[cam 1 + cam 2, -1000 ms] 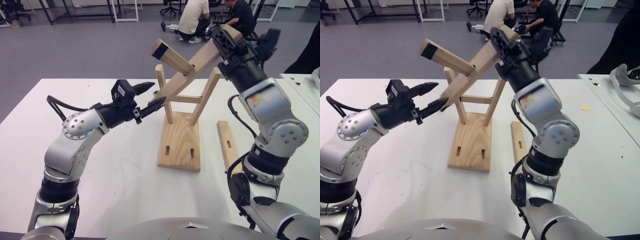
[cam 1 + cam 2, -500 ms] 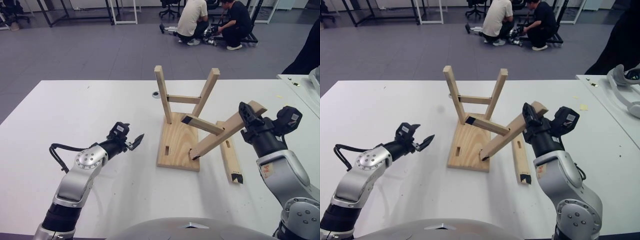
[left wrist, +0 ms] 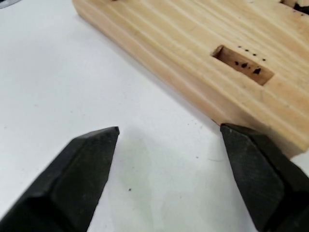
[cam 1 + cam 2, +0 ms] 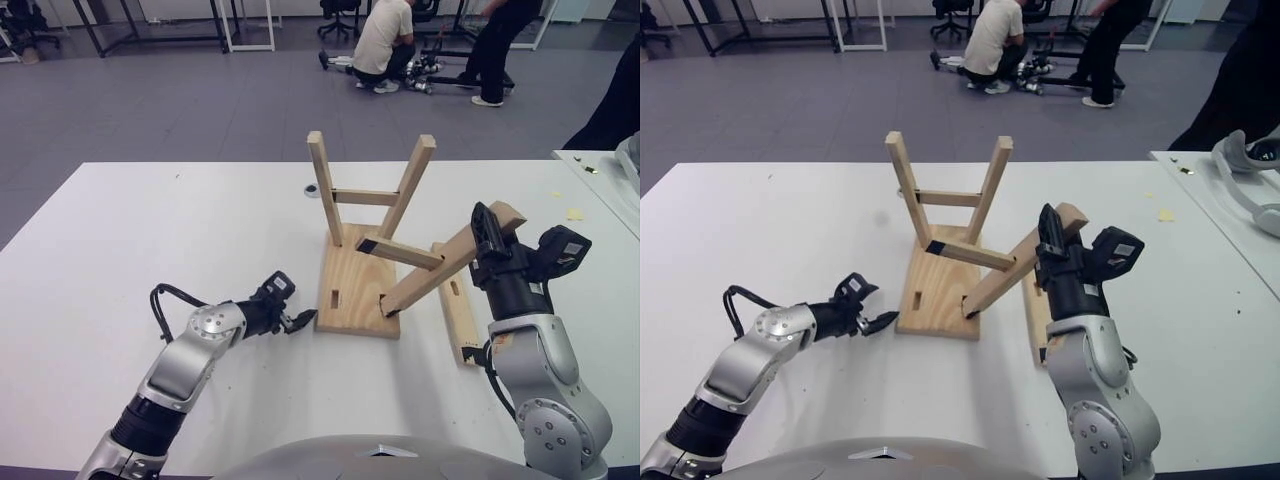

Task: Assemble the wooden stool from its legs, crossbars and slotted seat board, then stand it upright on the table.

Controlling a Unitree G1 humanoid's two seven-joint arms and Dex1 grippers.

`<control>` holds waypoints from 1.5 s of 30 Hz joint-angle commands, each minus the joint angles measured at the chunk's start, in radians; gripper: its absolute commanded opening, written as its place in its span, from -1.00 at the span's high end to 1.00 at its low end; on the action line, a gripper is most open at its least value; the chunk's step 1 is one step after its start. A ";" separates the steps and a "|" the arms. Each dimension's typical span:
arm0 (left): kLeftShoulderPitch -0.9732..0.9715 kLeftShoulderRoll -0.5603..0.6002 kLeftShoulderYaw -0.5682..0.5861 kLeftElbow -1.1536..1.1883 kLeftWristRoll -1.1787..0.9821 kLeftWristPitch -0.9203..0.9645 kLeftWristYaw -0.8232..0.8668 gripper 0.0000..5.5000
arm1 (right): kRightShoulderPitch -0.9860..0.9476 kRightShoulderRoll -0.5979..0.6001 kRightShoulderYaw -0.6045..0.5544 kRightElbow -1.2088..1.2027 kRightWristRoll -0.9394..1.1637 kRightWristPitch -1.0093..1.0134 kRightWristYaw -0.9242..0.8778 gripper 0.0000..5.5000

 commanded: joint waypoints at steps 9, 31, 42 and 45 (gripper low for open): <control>-0.080 -0.059 -0.050 0.005 0.000 0.038 -0.013 -0.41 | -0.020 -0.003 -0.006 0.001 -0.123 -0.012 0.098 0.63; -0.085 -0.082 0.087 -0.001 -0.005 0.037 0.057 -0.41 | -0.035 0.047 -0.018 -0.006 -0.161 0.035 0.142 0.63; -0.091 -0.087 0.085 -0.004 -0.002 0.037 0.054 -0.41 | -0.005 0.065 0.070 0.054 -0.302 0.001 0.178 0.63; -0.093 -0.089 0.086 -0.011 -0.001 0.043 0.058 -0.41 | 0.028 0.081 0.089 0.088 -0.372 0.015 0.142 0.63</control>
